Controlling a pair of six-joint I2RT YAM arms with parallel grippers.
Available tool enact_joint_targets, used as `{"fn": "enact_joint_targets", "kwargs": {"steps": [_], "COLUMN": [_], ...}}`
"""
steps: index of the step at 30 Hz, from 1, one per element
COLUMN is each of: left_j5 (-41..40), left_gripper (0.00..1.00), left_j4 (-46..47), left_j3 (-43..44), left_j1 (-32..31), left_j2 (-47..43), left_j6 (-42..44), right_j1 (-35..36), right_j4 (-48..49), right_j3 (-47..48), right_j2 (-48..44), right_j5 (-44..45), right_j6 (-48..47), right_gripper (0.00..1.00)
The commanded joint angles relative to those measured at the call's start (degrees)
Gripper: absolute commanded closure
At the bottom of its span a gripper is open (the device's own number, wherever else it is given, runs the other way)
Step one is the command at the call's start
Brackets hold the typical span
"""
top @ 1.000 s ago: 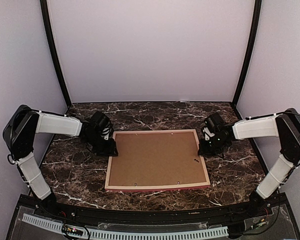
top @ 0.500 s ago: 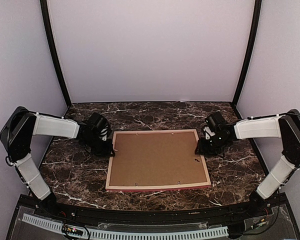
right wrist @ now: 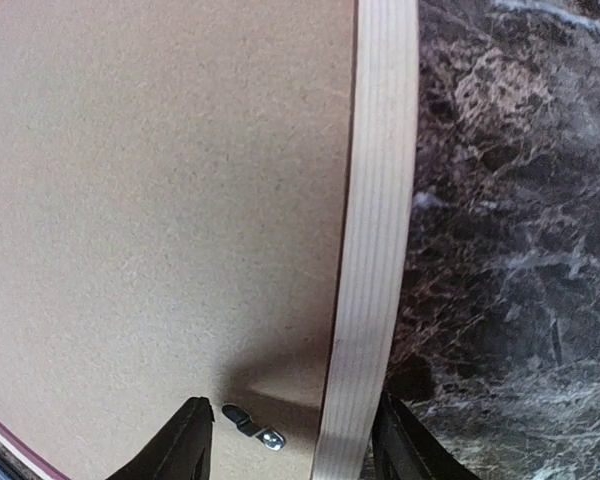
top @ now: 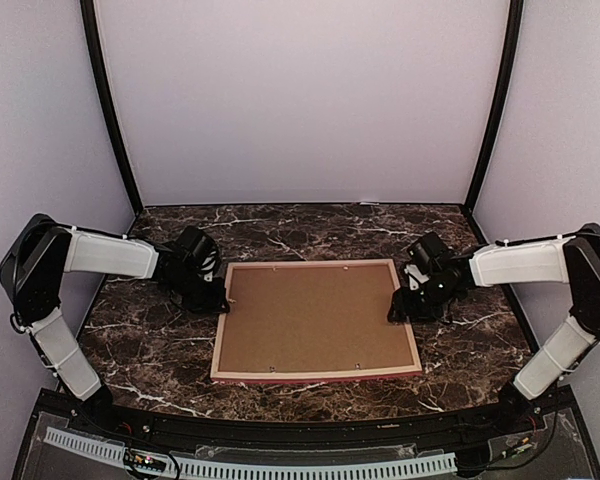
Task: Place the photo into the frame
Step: Press the fastener onto the backboard.
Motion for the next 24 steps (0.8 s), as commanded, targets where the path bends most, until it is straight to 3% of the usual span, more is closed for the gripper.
{"fn": "enact_joint_targets", "kwargs": {"steps": [1, 10, 24], "left_j5": [1.0, 1.0, 1.1], "left_gripper": [0.87, 0.9, 0.91], "left_j4": [-0.2, 0.0, -0.5], "left_j3": [-1.8, -1.8, -1.3], "left_j1": [-0.9, -1.0, -1.1], "left_j2": [-0.3, -0.2, 0.2], "left_j6": [0.7, 0.6, 0.8], "right_j1": [1.9, 3.1, 2.5], "right_j4": [-1.6, -1.5, -2.2], "right_j3": [-0.9, -1.3, 0.7], "right_j2": [-1.7, -0.5, 2.2], "right_j5": [1.1, 2.5, 3.3], "right_j6": [-1.1, -1.6, -0.5], "right_gripper": [0.44, 0.46, 0.65]}}
